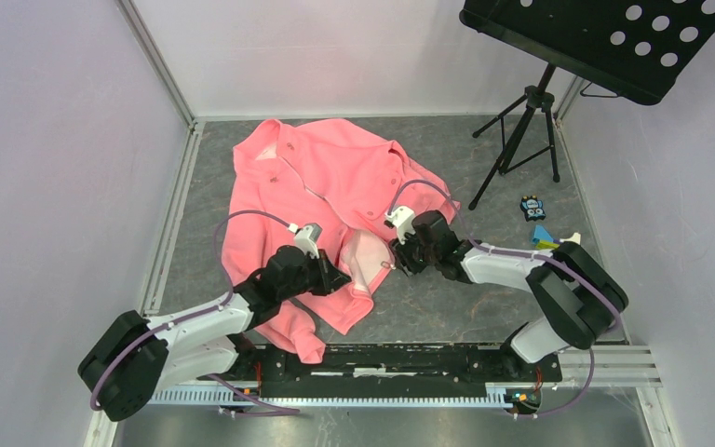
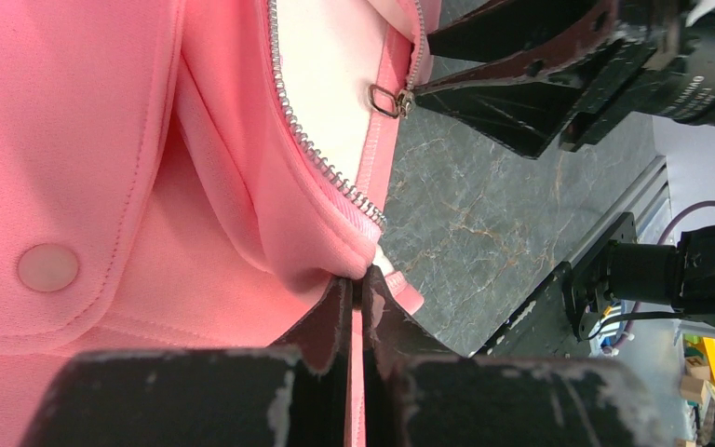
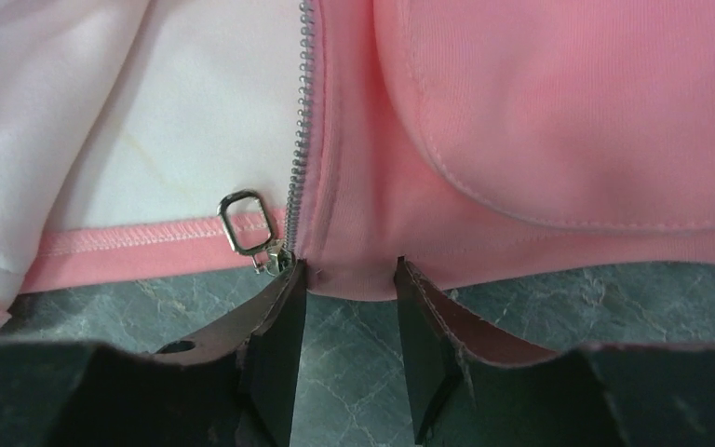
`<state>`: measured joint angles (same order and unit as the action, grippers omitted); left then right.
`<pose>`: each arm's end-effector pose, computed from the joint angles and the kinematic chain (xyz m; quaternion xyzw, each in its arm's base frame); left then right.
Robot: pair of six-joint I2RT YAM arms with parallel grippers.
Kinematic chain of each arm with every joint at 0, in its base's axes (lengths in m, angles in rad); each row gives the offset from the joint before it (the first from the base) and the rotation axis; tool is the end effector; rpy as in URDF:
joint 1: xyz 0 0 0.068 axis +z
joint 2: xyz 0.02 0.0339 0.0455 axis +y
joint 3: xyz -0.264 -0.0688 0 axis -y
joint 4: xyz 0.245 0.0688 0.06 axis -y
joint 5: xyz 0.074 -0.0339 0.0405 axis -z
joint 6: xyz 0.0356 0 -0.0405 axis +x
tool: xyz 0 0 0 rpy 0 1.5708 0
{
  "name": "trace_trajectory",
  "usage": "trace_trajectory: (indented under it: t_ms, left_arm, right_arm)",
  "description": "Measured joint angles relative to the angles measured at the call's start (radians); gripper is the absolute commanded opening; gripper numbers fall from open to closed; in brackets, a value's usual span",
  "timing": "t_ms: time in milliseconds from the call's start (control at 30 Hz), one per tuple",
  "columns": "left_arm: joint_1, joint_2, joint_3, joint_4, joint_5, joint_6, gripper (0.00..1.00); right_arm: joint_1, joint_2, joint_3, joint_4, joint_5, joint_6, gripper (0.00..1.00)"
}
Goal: Zip up the jacket
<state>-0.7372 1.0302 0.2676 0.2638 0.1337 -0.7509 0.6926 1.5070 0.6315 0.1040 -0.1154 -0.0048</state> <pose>0.1439 -0.1371 0.1617 0.0282 0.8581 -0.3874 0.3360 0.2164 0.1849 0.1510 -0.3353 0.8567 0.1810 0.3478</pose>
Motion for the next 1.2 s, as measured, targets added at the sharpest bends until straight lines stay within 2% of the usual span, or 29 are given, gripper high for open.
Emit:
trace_trajectory:
  t_ms: [133,233,300,333,567,700,1000,1200]
  left_arm:
    - [0.0,0.0,0.0,0.001,0.0,0.0,0.02]
    - [0.0,0.0,0.0,0.001,0.0,0.0,0.02]
    - [0.0,0.0,0.0,0.001,0.0,0.0,0.02]
    - [0.0,0.0,0.0,0.001,0.0,0.0,0.02]
    - [0.0,0.0,0.006,-0.001,0.0,0.001,0.02]
    - [0.0,-0.029,0.013,0.0,0.005,0.022,0.02]
    - [0.0,-0.24,-0.028,0.132,-0.035,0.235,0.02]
    - [0.0,-0.208,-0.046,0.264,-0.048,0.36,0.02]
  right_arm:
    - [-0.001,0.045,0.019,0.026,0.004,0.007,0.35]
    - [-0.001,0.058,0.022,0.052,0.016,0.017,0.19]
    - [-0.001,0.058,0.021,0.058,0.015,0.02,0.02]
    - [-0.001,0.056,0.019,0.061,0.009,0.026,0.0]
    - [-0.002,0.024,0.021,0.039,-0.044,0.026,0.0]
    - [-0.003,-0.037,0.027,0.038,-0.129,0.025,0.0]
    - [-0.008,-0.144,0.036,0.146,-0.394,-0.025,0.0]
    - [-0.008,-0.169,0.036,0.228,-0.499,-0.021,0.0]
